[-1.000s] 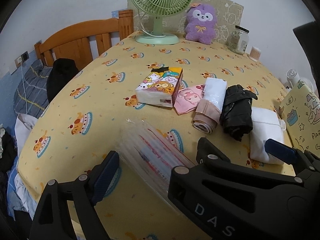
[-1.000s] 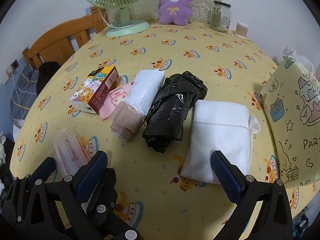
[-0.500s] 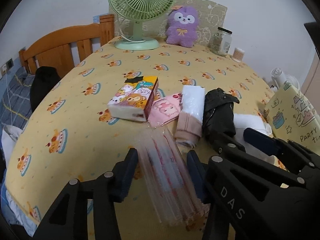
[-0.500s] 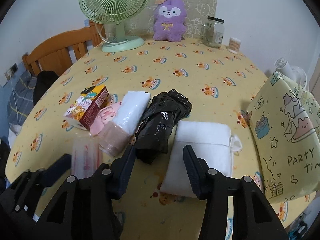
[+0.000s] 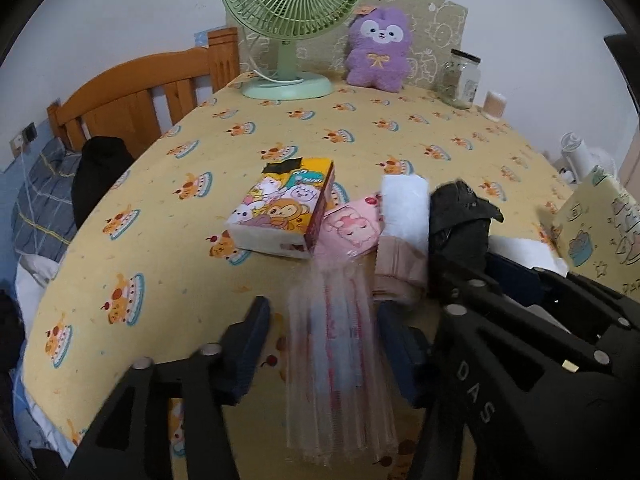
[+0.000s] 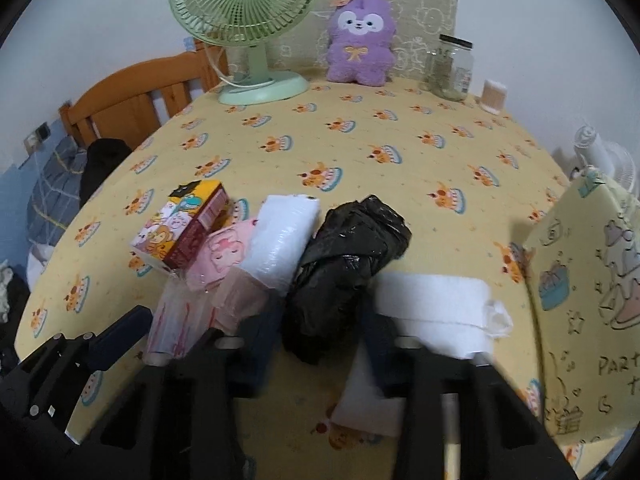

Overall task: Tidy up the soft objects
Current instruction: 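Grasp the clear striped plastic bag with the left tool while the right tool grasps the black bag, then lift both held bags and carry them toward the paper box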

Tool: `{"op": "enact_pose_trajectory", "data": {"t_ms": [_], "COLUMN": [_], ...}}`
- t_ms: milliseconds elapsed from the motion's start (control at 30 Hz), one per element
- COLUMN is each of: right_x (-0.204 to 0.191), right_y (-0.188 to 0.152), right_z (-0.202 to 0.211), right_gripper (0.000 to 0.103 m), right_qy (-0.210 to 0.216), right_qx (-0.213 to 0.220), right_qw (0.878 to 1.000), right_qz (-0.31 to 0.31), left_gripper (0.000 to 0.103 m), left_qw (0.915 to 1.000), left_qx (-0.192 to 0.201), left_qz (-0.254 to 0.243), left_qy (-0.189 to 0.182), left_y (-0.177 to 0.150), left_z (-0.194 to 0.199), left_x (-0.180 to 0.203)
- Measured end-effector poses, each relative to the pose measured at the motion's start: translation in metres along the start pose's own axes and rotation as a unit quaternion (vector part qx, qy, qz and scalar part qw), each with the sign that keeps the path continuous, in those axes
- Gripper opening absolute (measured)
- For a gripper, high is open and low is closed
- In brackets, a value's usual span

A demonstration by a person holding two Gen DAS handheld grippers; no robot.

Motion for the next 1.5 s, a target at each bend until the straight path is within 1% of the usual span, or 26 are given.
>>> {"op": "enact_pose_trajectory", "data": {"t_ms": [33,100,167,267,333,367,400,433,467,500,600,667,867,1167,1500], "right_x": [0.000,0.002,0.004,0.005,0.007,0.008,0.008,0.009,0.009,0.009,0.010,0.009,0.008,0.010,0.015], "right_y": [-0.001,-0.001,-0.001,-0.001,-0.003,-0.004,-0.006,-0.008,-0.010,-0.012,-0.014,-0.014,-0.010,0.008,0.029], "right_z": [0.000,0.003,0.004,0.010,0.015,0.016,0.017,0.017,0.017,0.017,0.021,0.027,0.046,0.085,0.125], "right_gripper": [0.025,0.024,0.023,0.023,0.023,0.023,0.023,0.023,0.023,0.023,0.023,0.023,0.023,0.023,0.023], "right_qy": [0.001,-0.003,-0.006,-0.009,-0.008,-0.006,-0.004,-0.001,0.001,0.004,0.007,0.008,0.019,0.022,0.028], "right_qx": [0.003,0.019,0.024,0.035,0.041,0.040,0.037,0.033,0.029,0.026,0.028,0.034,0.041,0.081,0.114], "right_qw": [1.000,1.000,1.000,0.999,0.999,0.999,0.999,0.999,1.000,1.000,1.000,0.999,0.999,0.996,0.993], "right_qz": [0.005,0.007,0.010,0.013,0.012,0.013,0.013,0.013,0.011,0.009,0.005,0.004,0.000,0.008,0.010], "left_gripper": [0.070,0.072,0.073,0.076,0.077,0.074,0.062,0.056,0.045,0.040,0.028,0.024,0.023,0.023,0.023], "left_qw": [1.0000,0.9999,0.9999,0.9999,0.9998,0.9998,0.9999,0.9997,0.9997,0.9997,0.9998,0.9996,0.9984,0.9956,0.9913], "left_qx": [-0.001,-0.003,-0.004,-0.002,0.000,-0.002,-0.002,0.008,0.013,0.014,0.015,0.023,0.053,0.090,0.128], "left_qz": [-0.001,-0.005,-0.006,-0.002,0.000,0.000,0.001,0.002,-0.001,-0.004,-0.010,-0.012,-0.019,-0.024,-0.031], "left_qy": [0.004,0.010,0.014,0.015,0.018,0.018,0.017,0.023,0.020,0.018,0.012,0.008,0.004,-0.001,-0.006], "left_y": [-0.001,-0.003,-0.003,-0.006,-0.008,-0.010,-0.011,-0.013,-0.014,-0.014,-0.014,-0.012,-0.002,0.016,0.040], "left_z": [0.000,0.000,0.001,0.005,0.007,0.007,0.007,0.010,0.011,0.012,0.018,0.025,0.047,0.078,0.113], "left_x": [0.000,0.001,0.002,0.003,0.003,0.003,0.003,0.003,0.004,0.005,0.007,0.008,0.011,0.016,0.025]}}
Point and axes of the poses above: each gripper's, at about its wrist camera, not at the fingertips, and z roughly against the way its jaws point, x to its right, y to its top, the point moved 4 cm from there along -z, roughly the way its jaws point, and after that the axes turned 14 degrees about -z, right-handed, at the moved point
